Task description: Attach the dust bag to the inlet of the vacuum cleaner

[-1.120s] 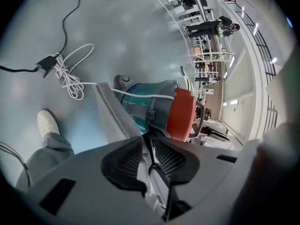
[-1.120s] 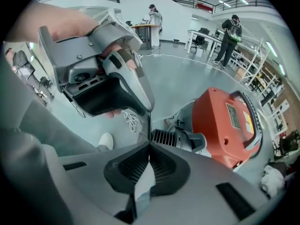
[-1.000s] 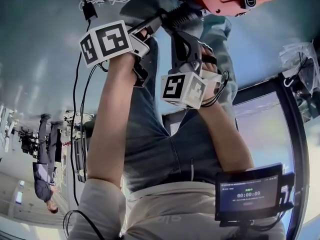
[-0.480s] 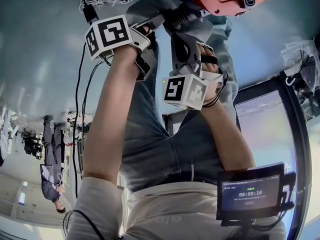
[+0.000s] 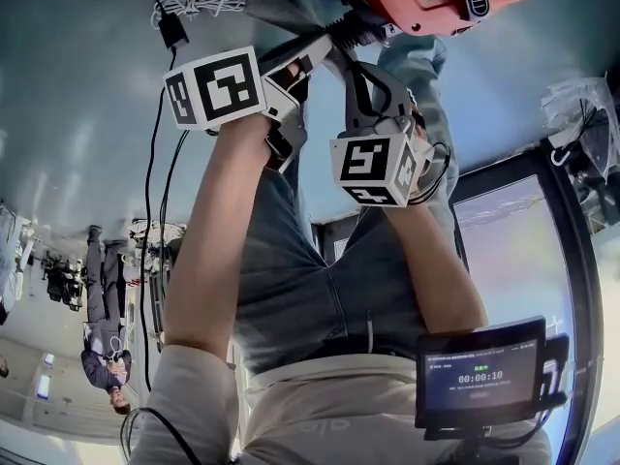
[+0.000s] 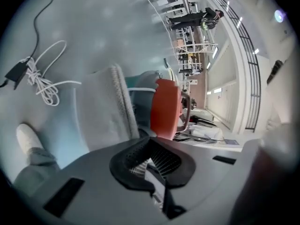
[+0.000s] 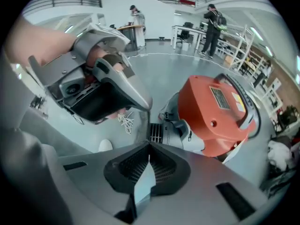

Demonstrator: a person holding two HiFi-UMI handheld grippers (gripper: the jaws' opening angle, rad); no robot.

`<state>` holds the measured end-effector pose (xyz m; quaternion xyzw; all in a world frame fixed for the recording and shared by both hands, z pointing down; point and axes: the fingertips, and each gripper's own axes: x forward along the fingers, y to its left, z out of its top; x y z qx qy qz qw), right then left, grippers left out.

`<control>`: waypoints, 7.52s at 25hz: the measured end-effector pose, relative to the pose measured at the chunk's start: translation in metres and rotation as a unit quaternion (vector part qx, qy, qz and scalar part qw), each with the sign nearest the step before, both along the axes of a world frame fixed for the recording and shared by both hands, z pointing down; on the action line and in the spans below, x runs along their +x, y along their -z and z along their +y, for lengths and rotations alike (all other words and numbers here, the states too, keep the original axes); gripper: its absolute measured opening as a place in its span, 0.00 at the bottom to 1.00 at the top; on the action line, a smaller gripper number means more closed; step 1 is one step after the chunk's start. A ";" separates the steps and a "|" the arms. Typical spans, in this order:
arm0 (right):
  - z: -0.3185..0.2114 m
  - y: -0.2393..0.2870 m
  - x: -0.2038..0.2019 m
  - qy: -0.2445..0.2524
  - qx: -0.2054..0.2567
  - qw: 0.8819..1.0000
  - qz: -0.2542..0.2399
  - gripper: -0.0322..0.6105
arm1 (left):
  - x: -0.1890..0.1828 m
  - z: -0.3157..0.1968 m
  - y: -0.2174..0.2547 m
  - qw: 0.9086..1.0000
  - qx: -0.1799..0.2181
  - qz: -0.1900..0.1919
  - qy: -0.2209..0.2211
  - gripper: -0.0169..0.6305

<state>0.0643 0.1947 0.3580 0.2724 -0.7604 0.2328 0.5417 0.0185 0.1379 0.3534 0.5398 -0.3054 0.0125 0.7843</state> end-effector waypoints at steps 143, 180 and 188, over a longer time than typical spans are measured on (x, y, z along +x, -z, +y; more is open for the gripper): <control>-0.002 -0.003 -0.011 -0.030 -0.062 0.998 -0.001 0.07 | -0.015 -0.012 -0.030 0.992 -0.115 -0.011 0.041 0.05; -0.022 0.004 -0.002 0.084 0.022 0.996 -0.003 0.07 | -0.015 -0.004 -0.037 0.994 -0.097 0.023 0.046 0.03; -0.025 0.002 0.009 0.062 0.001 0.998 0.012 0.07 | -0.006 -0.016 -0.038 0.997 -0.072 0.002 -0.017 0.03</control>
